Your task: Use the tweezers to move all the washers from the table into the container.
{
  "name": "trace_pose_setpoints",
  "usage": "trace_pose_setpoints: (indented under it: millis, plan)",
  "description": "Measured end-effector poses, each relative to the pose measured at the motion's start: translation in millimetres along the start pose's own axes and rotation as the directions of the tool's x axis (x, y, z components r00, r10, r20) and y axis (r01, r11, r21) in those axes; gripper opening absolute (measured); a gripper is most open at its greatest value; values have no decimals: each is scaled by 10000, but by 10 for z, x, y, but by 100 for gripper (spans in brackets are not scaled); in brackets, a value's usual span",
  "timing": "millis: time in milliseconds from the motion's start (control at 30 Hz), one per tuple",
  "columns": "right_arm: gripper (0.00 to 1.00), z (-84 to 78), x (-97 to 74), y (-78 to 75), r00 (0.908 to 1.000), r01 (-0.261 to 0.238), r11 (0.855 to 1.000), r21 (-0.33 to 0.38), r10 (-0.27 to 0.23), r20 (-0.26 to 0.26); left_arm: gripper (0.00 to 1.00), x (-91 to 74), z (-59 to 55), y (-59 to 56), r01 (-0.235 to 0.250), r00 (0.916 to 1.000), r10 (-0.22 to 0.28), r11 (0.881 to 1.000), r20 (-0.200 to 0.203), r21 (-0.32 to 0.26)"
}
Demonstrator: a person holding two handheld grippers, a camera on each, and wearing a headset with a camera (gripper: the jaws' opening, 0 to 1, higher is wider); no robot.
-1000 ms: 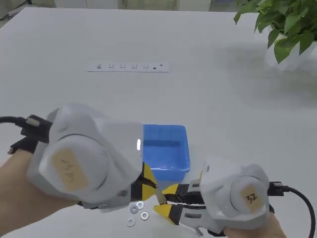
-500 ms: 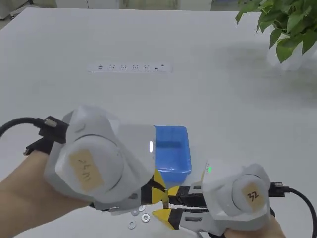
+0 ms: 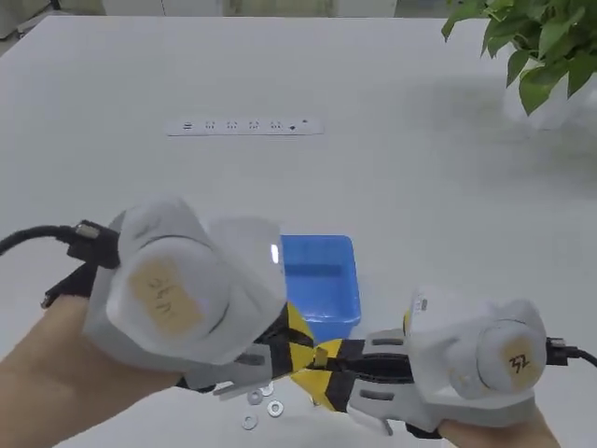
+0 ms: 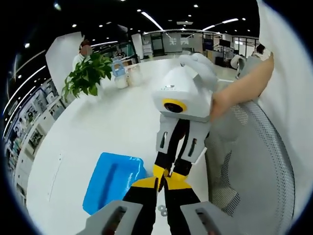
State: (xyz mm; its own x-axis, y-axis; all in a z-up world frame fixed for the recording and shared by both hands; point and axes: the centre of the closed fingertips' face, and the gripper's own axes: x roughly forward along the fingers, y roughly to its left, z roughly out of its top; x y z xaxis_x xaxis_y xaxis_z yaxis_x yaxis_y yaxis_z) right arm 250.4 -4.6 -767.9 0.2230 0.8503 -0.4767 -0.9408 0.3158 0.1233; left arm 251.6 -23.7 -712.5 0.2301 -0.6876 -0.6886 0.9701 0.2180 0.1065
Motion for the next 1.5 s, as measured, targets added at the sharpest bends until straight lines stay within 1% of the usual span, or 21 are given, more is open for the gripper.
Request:
trace_pose_setpoints:
  millis: [33, 100, 167, 233, 300, 333, 400, 533, 633, 667, 733, 800, 833, 933, 967, 1033, 1100, 1133, 1267, 1367, 1500]
  plan:
    - [2, -7, -13, -11, 10000, 14, 10000, 78, -14, 26, 5, -49, 6, 14, -185, 9991, 201, 9990, 370, -416]
    - [2, -13, -23, -10, 10000, 11, 9999, 114, -11, 34, 6, -124, -22, 40, -497, 9957, 565, 9946, 730, -915]
    - [2, -16, -26, -3, 10000, -15, 10000, 81, 15, 31, 7, -196, -156, 90, -1177, 9889, 1281, 9847, 759, -1285]
    - [2, -17, -27, -11, 10000, 54, 9999, 122, -54, 51, 10, -229, -251, 76, -1458, 9819, 1661, 9695, 907, -1968]
    - [2, -16, -31, -17, 9999, 113, 9996, 261, -116, 124, 17, -277, -303, 15, -1334, 9721, 1875, 9361, 1408, -3255]
    - [1, -17, -37, -27, 9998, 132, 9993, 354, -137, 157, 19, -318, -329, -2, -1321, 9641, 2089, 9128, 1639, -3864]
    - [1, -23, -47, -61, 9996, 182, 9981, 581, -195, 209, 23, -410, -382, -2, -1579, 9479, 2591, 8874, 1854, -4331]
    - [1, -19, -61, -95, 9991, 213, 9944, 1035, -249, 337, 29, -522, -521, -11, -2123, 9380, 3096, 8688, 1560, -4472]
    - [1, -29, -83, -127, 9990, 291, 9881, 1510, -338, 289, 40, -607, -559, 33, -2547, 9177, 3665, 8389, 1532, -4810]
    - [1, -34, -91, -132, 9991, 320, 9861, 1631, -364, 237, 44, -628, -552, 44, -2637, 9114, 3798, 8345, 1583, -4839]
    - [1, -18, -120, -141, 9987, 414, 9844, 1708, -459, 224, 48, -699, -555, 96, -3010, 8876, 4310, 8100, 1628, -5032]
    - [1, 14, -161, -139, 9982, 505, 9828, 1778, -554, 231, 51, -744, -556, 103, -3033, 8764, 4490, 7954, 1741, -5247]
    - [1, 38, -187, -143, 9977, 579, 9825, 1773, -633, 253, 51, -773, -565, 116, -3118, 8667, 4662, 7841, 1776, -5367]
    - [1, 112, -248, -152, 9961, 738, 9811, 1790, -812, 344, 53, -829, -596, 139, -3210, 8493, 4947, 7612, 1844, -5635]
    - [1, 161, -279, -161, 9951, 800, 9813, 1751, -889, 439, 55, -835, -598, 140, -3212, 8476, 4973, 7585, 1852, -5670]
    - [1, 232, -318, -175, 9936, 881, 9813, 1713, -988, 547, 61, -876, -621, 155, -3334, 8348, 5199, 7395, 1815, -5848]
    - [1, 319, -367, -209, 9909, 1041, 9816, 1599, -1161, 675, 64, -899, -616, 159, -3354, 8282, 5287, 7332, 1858, -5915]
    - [1, 374, -399, -235, 9890, 1123, 9812, 1571, -1258, 783, 66, -919, -599, 165, -3356, 8195, 5382, 7290, 1967, -5966]
    - [1, 536, -487, -319, 9811, 1368, 9799, 1450, -1542, 1165, 79, -952, -473, 167, -3394, 8016, 5510, 7389, 2320, -5821]
    - [1, 634, -548, -402, 9739, 1556, 9766, 1483, -1767, 1424, 88, -961, -395, 178, -3541, 7948, 5570, 7479, 2408, -5615]
    - [1, 701, -582, -508, 9642, 1750, 9690, 1744, -2045, 1689, 96, -977, -338, 203, -3664, 7860, 5671, 7481, 2462, -5532]
